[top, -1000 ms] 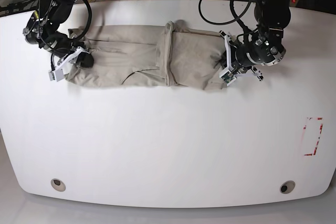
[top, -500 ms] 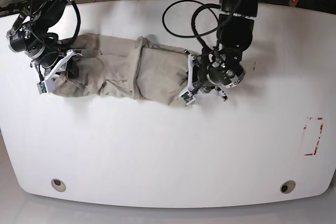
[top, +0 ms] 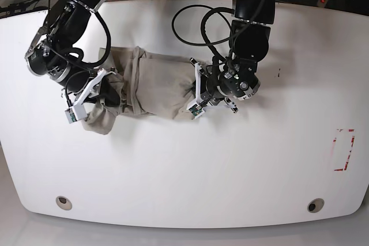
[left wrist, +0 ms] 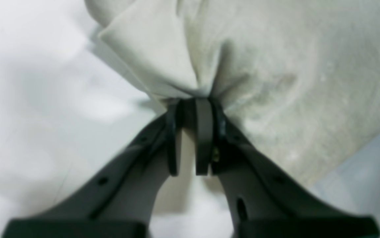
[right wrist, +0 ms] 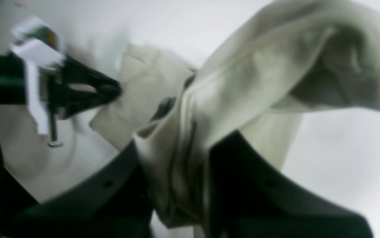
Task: Fold the T-shirt properly
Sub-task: 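Fold the right gripper's strip end over toward the left gripper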
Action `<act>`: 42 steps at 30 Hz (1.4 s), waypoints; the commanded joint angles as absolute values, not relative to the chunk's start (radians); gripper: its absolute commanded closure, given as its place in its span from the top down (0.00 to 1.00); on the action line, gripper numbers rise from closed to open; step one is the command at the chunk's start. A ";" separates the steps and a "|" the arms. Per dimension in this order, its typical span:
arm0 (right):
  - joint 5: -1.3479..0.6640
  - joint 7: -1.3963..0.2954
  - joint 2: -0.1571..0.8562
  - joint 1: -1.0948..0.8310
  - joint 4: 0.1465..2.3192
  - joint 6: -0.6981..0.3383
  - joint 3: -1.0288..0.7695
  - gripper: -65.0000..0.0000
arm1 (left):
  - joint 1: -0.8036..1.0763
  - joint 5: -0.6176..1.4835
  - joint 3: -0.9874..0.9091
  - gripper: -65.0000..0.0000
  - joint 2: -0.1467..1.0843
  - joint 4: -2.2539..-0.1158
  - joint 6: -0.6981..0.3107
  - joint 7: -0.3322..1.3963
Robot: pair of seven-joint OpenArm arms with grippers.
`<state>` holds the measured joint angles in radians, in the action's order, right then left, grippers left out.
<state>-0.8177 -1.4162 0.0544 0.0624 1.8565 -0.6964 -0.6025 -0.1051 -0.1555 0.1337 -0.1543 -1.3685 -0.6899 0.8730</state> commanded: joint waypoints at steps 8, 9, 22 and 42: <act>-0.834 -1.396 -0.033 0.071 1.873 -0.698 -0.507 0.00 | -0.099 -0.182 0.139 0.09 -0.157 -1.359 -0.698 0.924; -0.834 -1.396 -0.047 0.067 1.873 -0.698 -0.504 0.00 | -0.099 -0.182 0.137 0.09 -0.157 -1.359 -0.698 0.924; -0.825 -1.349 -0.073 0.096 1.738 -0.698 -0.460 0.00 | -0.091 -0.182 0.137 0.09 -0.157 -1.359 -0.698 0.923; -0.608 -1.290 -0.039 0.153 1.744 -0.698 -0.208 0.75 | -0.097 -0.019 0.131 0.10 -0.157 -1.369 -0.698 0.921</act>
<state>-0.5793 -1.3197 -0.0601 0.1326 1.6852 -0.6960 -0.2195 -0.0971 -0.0383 0.1287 -0.1513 -1.3666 -0.6899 0.8864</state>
